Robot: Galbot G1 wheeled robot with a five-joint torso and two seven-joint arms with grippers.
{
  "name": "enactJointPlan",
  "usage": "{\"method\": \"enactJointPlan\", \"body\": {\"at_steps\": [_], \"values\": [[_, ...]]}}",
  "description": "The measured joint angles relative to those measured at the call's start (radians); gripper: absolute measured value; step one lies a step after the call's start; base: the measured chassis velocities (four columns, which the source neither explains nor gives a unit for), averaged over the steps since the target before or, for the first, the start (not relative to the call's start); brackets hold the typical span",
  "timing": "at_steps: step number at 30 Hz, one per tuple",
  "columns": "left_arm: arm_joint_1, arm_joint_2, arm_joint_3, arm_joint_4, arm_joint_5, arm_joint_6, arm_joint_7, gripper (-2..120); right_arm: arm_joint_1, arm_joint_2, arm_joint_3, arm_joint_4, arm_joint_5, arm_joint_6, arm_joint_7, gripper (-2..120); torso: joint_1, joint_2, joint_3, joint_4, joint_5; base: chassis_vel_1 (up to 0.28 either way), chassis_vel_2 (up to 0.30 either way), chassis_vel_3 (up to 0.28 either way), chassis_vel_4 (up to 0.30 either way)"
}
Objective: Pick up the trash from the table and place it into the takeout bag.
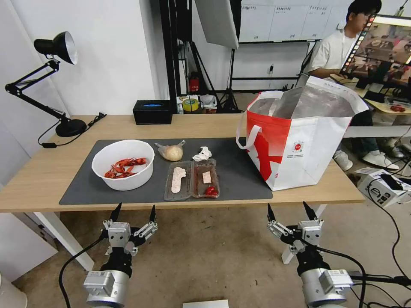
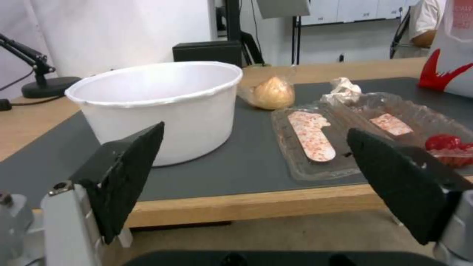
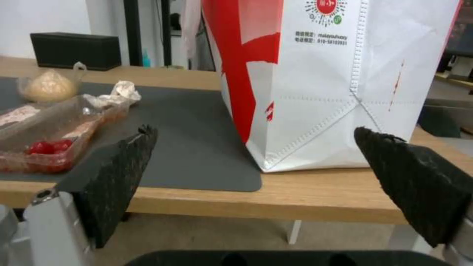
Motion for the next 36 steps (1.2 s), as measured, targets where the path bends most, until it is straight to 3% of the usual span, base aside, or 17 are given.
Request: {"method": "enactJointPlan", "body": {"at_steps": [22, 24, 25, 26, 28, 32, 34, 36], "values": [[0.0, 0.0, 0.0, 0.0, 0.0, 0.0, 0.0, 100, 0.0, 0.0, 0.0, 0.0, 0.0, 0.0, 0.0, 100, 0.0, 0.0, 0.0, 0.0, 0.0, 0.0, 0.0, 0.0, 0.0], [-0.034, -0.008, 0.044, -0.027, -0.014, -0.013, -0.045, 100, 0.003, -0.011, 0.001, 0.003, 0.01, -0.004, 0.001, 100, 0.0, 0.0, 0.0, 0.0005, 0.0, 0.0, 0.0, 0.0, 0.0], [-0.072, -0.018, 0.091, -0.062, -0.028, -0.034, -0.087, 100, 0.011, -0.032, 0.006, 0.01, 0.03, -0.018, 0.004, 100, 0.0, 0.0, 0.0, -0.0001, 0.0, 0.0, 0.0, 0.0, 0.0], [-0.072, -0.018, 0.091, -0.062, -0.028, -0.034, -0.087, 100, 0.011, -0.032, 0.006, 0.01, 0.03, -0.018, 0.004, 100, 0.0, 0.0, 0.0, -0.0001, 0.0, 0.0, 0.0, 0.0, 0.0], [-0.122, -0.032, 0.151, -0.104, -0.041, -0.068, -0.145, 100, 0.038, -0.1, 0.026, 0.038, 0.096, -0.062, 0.021, 100, 0.0, 0.0, 0.0, -0.0005, 0.0007, 0.0, 0.0, 0.0, 0.0], [-0.128, -0.035, 0.161, -0.106, -0.038, -0.084, -0.157, 100, 0.071, -0.181, 0.048, 0.069, 0.175, -0.114, 0.039, 100, 0.0, 0.0, 0.0, 0.0, 0.0007, 0.0, 0.0, 0.0, 0.0], [-0.133, -0.031, 0.162, -0.102, -0.04, -0.087, -0.16, 100, 0.106, -0.268, 0.072, 0.104, 0.262, -0.171, 0.06, 100, 0.0, 0.0, 0.0, 0.0, 0.0, 0.0, 0.0, 0.0, 0.0], [-0.134, -0.03, 0.162, -0.1, -0.042, -0.087, -0.16, 100, 0.114, -0.289, 0.077, 0.113, 0.282, -0.184, 0.065, 100, 0.0, 0.0, 0.0, 0.0, 0.0001, 0.0, 0.0, 0.0, 0.0]]}}
